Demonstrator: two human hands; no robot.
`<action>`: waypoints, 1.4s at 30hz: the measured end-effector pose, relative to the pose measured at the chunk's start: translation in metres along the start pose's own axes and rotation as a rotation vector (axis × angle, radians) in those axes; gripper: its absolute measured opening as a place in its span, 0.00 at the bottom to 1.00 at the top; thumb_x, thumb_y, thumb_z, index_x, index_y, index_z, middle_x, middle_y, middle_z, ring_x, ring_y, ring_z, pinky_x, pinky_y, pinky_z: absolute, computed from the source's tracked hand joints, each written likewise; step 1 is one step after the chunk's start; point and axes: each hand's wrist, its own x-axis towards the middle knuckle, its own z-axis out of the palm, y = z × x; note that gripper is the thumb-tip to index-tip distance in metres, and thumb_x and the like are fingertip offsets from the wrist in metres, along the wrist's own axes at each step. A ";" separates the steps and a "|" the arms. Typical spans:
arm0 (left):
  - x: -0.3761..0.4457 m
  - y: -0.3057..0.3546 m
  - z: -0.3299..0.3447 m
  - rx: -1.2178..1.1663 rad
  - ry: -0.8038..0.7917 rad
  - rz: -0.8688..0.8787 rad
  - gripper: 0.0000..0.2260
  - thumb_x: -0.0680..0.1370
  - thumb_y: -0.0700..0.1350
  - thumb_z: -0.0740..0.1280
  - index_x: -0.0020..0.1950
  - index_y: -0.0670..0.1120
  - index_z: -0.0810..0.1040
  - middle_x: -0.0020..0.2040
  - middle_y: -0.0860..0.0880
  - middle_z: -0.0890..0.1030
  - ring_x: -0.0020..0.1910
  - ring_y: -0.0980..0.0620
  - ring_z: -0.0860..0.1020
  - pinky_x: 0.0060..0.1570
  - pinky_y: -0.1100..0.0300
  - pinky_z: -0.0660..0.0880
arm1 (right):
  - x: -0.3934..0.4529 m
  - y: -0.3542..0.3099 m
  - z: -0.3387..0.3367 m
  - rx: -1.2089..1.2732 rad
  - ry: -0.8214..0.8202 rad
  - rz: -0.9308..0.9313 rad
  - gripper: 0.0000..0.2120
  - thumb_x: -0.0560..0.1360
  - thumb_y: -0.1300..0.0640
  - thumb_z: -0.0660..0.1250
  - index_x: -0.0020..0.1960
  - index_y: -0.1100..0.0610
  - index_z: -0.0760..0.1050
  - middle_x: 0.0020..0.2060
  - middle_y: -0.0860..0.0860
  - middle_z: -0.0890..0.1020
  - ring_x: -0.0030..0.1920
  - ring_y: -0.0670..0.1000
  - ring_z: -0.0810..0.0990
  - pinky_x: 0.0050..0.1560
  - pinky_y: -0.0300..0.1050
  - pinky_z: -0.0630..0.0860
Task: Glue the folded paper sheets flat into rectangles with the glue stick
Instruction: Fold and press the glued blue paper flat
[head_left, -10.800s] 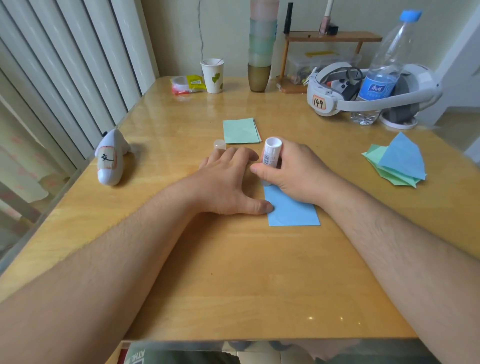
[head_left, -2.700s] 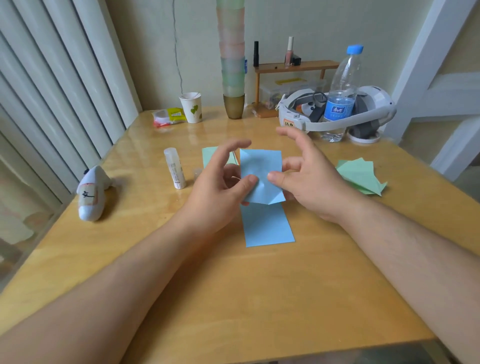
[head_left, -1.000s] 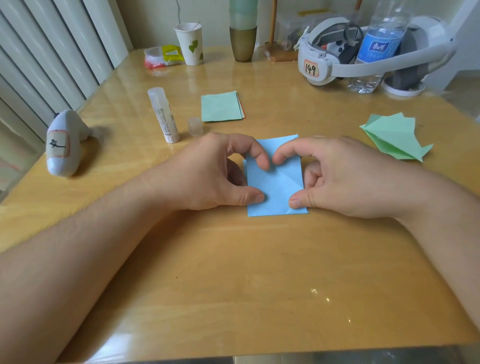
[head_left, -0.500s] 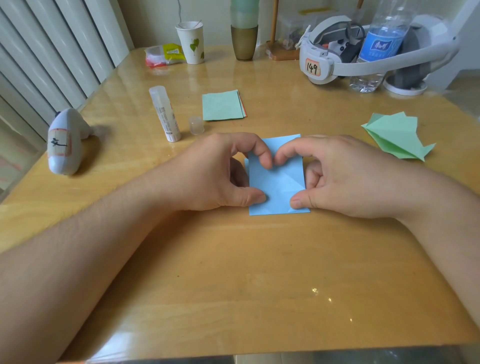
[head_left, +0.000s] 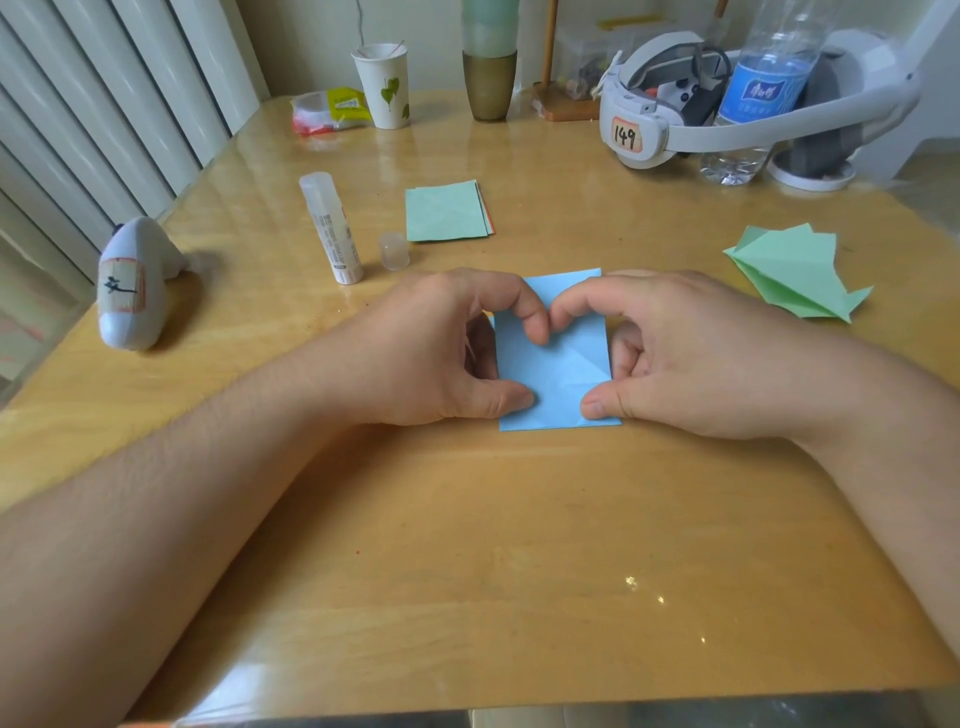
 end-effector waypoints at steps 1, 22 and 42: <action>0.000 -0.001 0.000 0.001 0.003 0.002 0.17 0.69 0.48 0.82 0.52 0.61 0.79 0.35 0.55 0.81 0.32 0.58 0.78 0.37 0.63 0.75 | 0.000 0.000 0.000 0.001 -0.002 -0.002 0.25 0.70 0.56 0.81 0.60 0.40 0.76 0.41 0.20 0.74 0.38 0.37 0.80 0.40 0.29 0.71; 0.003 -0.003 -0.003 0.073 -0.023 0.083 0.19 0.67 0.53 0.83 0.49 0.61 0.76 0.43 0.69 0.75 0.39 0.61 0.75 0.39 0.71 0.69 | 0.001 0.006 0.002 -0.025 0.019 -0.039 0.24 0.70 0.55 0.81 0.58 0.37 0.74 0.43 0.23 0.73 0.43 0.38 0.78 0.41 0.28 0.71; 0.000 0.000 -0.002 0.073 -0.007 0.089 0.18 0.68 0.51 0.83 0.51 0.55 0.79 0.43 0.58 0.78 0.39 0.61 0.77 0.41 0.67 0.74 | 0.004 0.010 0.007 0.029 0.105 -0.006 0.30 0.62 0.50 0.85 0.56 0.38 0.72 0.44 0.42 0.76 0.43 0.45 0.74 0.47 0.47 0.76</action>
